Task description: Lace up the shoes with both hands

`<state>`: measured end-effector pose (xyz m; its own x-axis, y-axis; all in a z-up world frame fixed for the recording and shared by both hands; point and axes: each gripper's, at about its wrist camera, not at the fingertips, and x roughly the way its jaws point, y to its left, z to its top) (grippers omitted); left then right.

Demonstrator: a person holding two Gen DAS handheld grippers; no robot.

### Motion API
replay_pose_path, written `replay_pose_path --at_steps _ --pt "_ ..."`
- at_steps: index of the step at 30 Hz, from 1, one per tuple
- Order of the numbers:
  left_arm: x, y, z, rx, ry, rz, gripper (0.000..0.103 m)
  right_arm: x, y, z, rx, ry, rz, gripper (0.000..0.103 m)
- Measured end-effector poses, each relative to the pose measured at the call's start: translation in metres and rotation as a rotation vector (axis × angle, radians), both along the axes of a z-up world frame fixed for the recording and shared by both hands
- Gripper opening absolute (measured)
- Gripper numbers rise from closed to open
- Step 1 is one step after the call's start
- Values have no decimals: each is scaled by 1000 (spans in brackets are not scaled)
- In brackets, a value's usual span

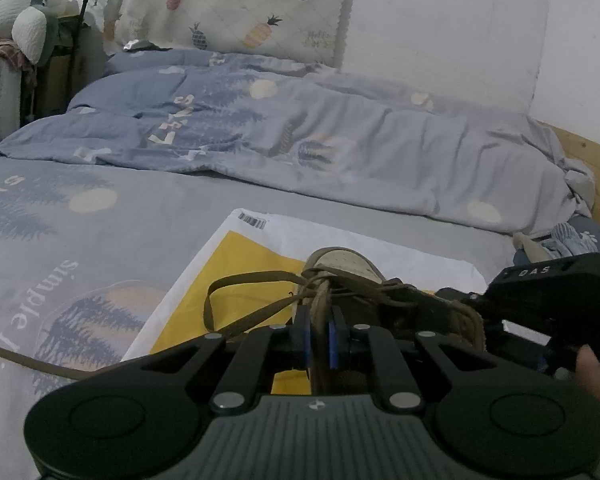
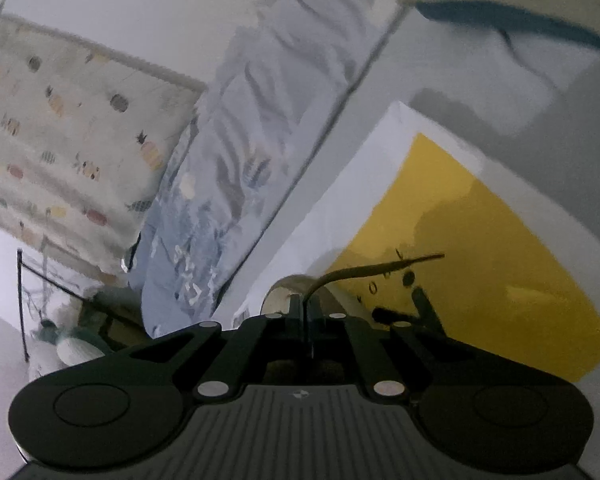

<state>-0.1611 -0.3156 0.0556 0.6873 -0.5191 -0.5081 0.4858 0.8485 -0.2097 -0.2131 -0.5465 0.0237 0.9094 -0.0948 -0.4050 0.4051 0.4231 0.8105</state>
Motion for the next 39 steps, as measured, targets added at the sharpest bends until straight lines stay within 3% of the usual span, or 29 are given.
replay_pose_path --at_steps 20,39 --pt "1 1 1 -9 8 10 8 -54 -56 33 -244 21 -161 1" --pt "4 3 1 -19 11 21 8 -98 -102 38 -363 111 -267 1"
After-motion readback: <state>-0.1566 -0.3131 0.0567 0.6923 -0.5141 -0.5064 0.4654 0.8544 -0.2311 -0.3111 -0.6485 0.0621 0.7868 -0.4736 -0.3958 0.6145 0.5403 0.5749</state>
